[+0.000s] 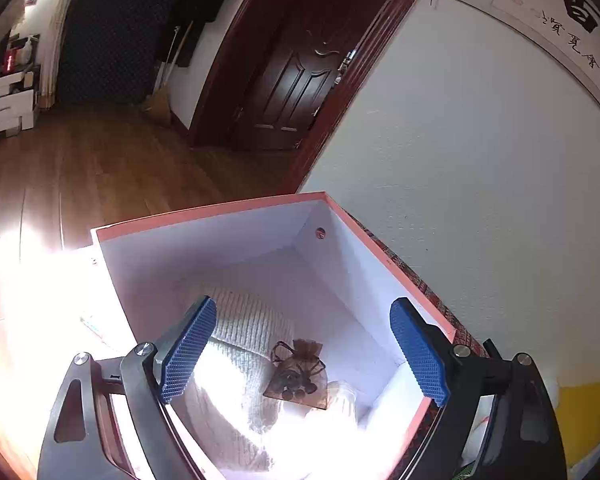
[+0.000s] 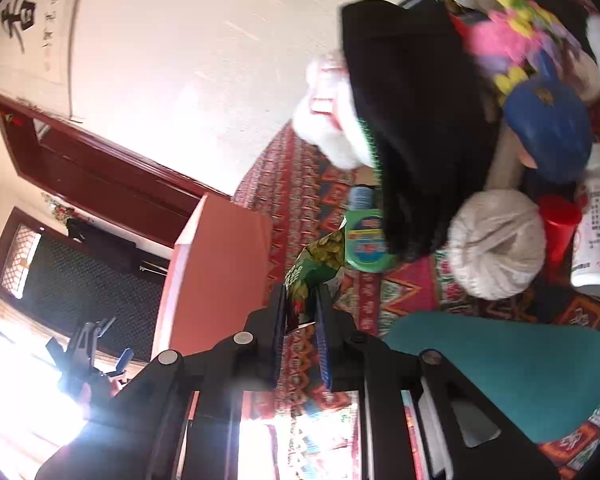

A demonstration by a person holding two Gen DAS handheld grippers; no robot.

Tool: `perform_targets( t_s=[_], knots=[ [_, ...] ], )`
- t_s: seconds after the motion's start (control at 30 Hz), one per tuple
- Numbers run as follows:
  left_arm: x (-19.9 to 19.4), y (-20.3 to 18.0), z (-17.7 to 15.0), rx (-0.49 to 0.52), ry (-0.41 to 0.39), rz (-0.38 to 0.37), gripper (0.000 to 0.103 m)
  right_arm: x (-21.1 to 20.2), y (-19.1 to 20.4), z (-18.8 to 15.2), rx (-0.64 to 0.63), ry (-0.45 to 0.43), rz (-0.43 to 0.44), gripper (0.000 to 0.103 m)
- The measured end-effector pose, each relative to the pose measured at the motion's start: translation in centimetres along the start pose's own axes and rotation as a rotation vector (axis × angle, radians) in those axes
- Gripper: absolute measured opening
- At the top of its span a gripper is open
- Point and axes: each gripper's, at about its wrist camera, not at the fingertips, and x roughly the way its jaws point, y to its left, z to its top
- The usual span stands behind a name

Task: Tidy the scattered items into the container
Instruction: 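Grasp the green snack packet and drop it into the box with right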

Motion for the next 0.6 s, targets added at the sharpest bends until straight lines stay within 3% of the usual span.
perform_targets(
  t_s=[0.17,0.3,0.47,0.53,0.6],
  knots=[
    [-1.3,2.6,0.9,-0.044,-0.026,0.022,0.089,0.0,4.8,-1.0,-0.038,0.014,0.143,0.013],
    [-2.9,4.8,2.4,-0.091,-0.067,0.038,0.089,1.8,11.7,-1.7,-0.127,0.049,0.268,0.013],
    [-4.0,7.5,3.7,-0.159,-0.093,0.047,0.089,5.3,19.6,-3.4,-0.259,0.098,0.337,0.014],
    [-4.2,8.2,4.0,-0.169,-0.090,0.040,0.089,7.1,21.8,-3.5,-0.293,0.108,0.319,0.020],
    [-4.3,8.7,4.3,-0.171,-0.087,0.033,0.090,6.5,22.5,-3.4,-0.337,0.082,0.270,0.042]
  ],
)
